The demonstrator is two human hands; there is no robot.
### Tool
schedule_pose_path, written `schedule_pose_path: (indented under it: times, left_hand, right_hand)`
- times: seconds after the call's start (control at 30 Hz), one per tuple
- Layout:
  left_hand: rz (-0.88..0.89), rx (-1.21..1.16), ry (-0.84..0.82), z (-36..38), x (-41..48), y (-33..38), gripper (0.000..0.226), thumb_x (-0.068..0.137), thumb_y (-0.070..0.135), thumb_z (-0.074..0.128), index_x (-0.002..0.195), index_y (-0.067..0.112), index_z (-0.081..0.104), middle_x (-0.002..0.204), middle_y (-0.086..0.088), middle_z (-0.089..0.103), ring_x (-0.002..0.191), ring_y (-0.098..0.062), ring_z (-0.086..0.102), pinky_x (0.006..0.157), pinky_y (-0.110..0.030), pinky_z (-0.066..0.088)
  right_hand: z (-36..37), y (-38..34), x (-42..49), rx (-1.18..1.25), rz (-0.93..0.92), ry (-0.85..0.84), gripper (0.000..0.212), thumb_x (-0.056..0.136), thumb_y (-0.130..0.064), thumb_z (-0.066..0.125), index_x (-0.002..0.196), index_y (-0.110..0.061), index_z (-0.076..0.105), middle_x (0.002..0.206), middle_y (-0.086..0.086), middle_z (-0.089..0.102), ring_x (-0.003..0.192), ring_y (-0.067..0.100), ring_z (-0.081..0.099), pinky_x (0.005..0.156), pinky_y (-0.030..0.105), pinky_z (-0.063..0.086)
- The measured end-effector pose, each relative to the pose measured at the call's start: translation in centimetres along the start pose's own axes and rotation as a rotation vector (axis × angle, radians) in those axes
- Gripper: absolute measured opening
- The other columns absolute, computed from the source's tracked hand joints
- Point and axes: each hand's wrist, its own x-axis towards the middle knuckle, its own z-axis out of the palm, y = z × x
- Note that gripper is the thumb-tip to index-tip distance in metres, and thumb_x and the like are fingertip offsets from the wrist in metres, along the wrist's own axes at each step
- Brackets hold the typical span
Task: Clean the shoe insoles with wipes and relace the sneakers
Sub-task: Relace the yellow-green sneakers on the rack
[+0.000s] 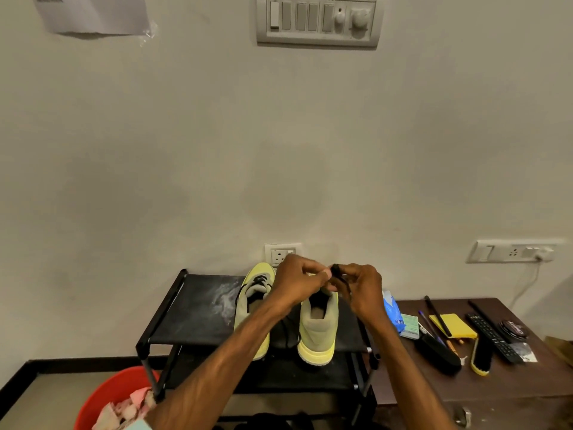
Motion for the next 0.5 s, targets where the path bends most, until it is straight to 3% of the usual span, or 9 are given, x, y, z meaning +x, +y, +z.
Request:
schedule_pose_path:
  times: [0.07,0.17,0.27,0.37,0.5]
  left_hand:
    - [-0.105,-0.079,-0.01,-0.4,0.0,-1.6,0.007,0.089,0.022,0.075,0.09,0.023,0.082,0.084,0.011,0.077,0.075,0.001,0.067,0.069,-0.016,0.052]
    - [-0.369,-0.146,-0.145,-0.2,0.4,-2.9,0.023,0.098,0.028,0.064,0.095,0.011,0.079,0.079,0.002,0.078,0.057,-0.006,0.058,0.057,-0.02,0.05]
    - [-0.568,-0.216,-0.216,0.3,1.5,-2.3,0.037,0.1,0.041,0.058,0.094,0.009,0.075,0.08,-0.001,0.078,0.051,-0.008,0.05,0.053,-0.018,0.046]
    - [-0.564,0.012,-0.251,0.3,3.7,-1.9,0.032,0.09,0.043,0.072,0.08,0.012,0.071,0.068,-0.001,0.071,0.045,-0.007,0.043,0.049,-0.019,0.039]
    - [-0.535,0.315,-0.334,0.4,5.1,-1.1,0.026,0.083,0.027,0.08,0.069,0.011,0.064,0.054,-0.001,0.057,0.045,-0.009,0.041,0.048,-0.02,0.037]
  right_hand:
    - [-0.6,0.5,-0.1,0.02,0.035,0.009,0.014,0.09,-0.029,0.077,0.097,-0.018,0.082,0.085,0.0,0.078,0.081,0.017,0.076,0.077,0.046,0.063]
    - [-0.7,0.3,-0.4,-0.049,-0.008,-0.018,0.002,0.088,-0.017,0.08,0.089,-0.016,0.082,0.076,-0.001,0.074,0.072,0.017,0.072,0.067,0.041,0.06]
    - [-0.2,0.5,-1.0,-0.215,-0.043,-0.072,0.011,0.085,-0.012,0.081,0.086,-0.023,0.08,0.076,-0.007,0.071,0.071,0.014,0.068,0.065,0.04,0.056]
    - [0.5,0.9,-1.7,-0.235,-0.032,-0.181,0.02,0.088,-0.006,0.073,0.087,-0.024,0.08,0.08,-0.009,0.069,0.077,0.014,0.066,0.071,0.042,0.058]
    - [1.3,0.9,-2.3,-0.051,-0.023,-0.317,0.01,0.09,-0.021,0.076,0.095,-0.028,0.082,0.086,-0.009,0.076,0.084,0.015,0.074,0.083,0.043,0.062]
